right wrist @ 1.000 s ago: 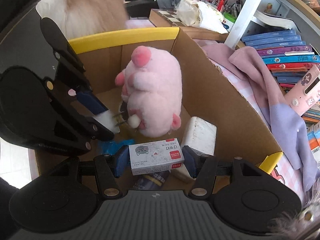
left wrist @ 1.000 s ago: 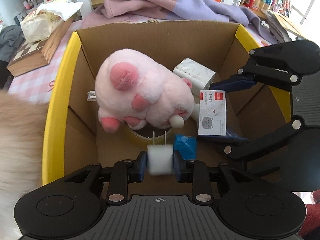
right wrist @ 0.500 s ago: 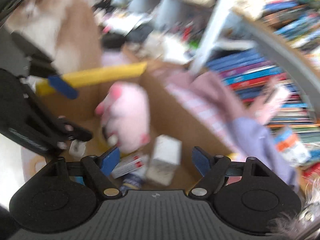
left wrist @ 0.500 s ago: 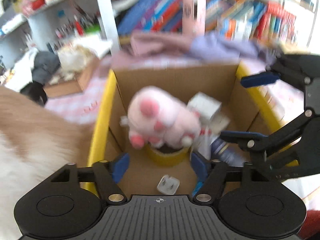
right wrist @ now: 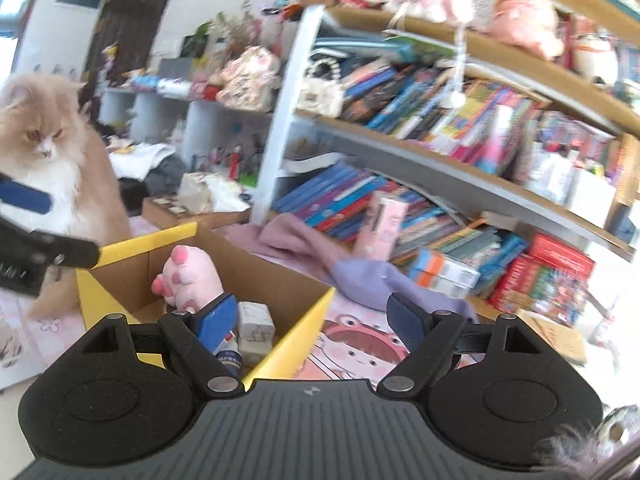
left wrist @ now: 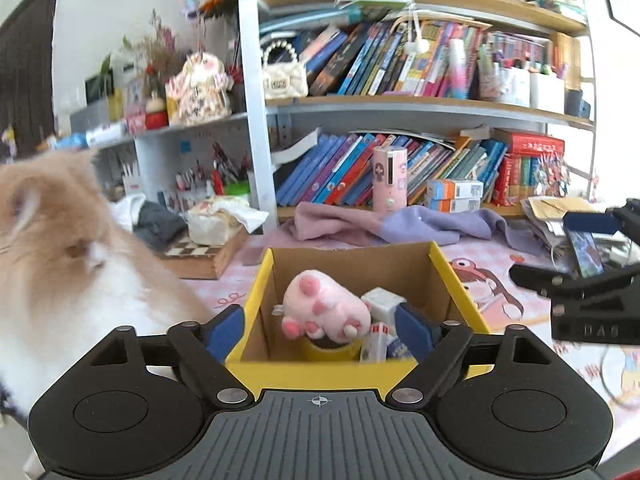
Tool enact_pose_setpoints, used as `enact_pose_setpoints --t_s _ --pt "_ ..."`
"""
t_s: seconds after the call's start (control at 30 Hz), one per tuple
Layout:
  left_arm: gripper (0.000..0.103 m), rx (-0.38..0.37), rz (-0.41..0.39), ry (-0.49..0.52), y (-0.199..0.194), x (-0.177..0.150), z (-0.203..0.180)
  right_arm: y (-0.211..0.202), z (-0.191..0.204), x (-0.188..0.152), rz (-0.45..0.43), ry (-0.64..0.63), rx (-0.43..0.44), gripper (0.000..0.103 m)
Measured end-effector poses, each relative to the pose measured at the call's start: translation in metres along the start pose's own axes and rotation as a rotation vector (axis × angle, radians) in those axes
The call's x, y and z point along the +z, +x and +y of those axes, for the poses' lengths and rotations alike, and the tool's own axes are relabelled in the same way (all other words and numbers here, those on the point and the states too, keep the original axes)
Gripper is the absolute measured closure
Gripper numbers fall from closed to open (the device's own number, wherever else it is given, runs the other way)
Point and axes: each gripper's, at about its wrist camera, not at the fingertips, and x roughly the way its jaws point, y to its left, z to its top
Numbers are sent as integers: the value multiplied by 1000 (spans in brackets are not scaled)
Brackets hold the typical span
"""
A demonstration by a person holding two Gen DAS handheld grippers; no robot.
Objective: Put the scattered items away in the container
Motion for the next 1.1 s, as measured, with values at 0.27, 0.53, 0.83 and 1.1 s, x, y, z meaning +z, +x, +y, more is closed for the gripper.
enact_pose_setpoints --t_s 0.27,0.53,0.83,1.1 --pt "11 82 -5 -33 -49 -35 -18 -70 3 -34 61 150 -123 18" --pt "10 29 80 -9 -61 -60 -38 -104 2 -60 151 259 -186 9" --pt "2 12 96 30 -62 -65 -54 -111 -8 -80 252 311 -189 6" --pt "0 6 56 108 -62 -47 -62 -118 -31 -65 226 187 -182 0"
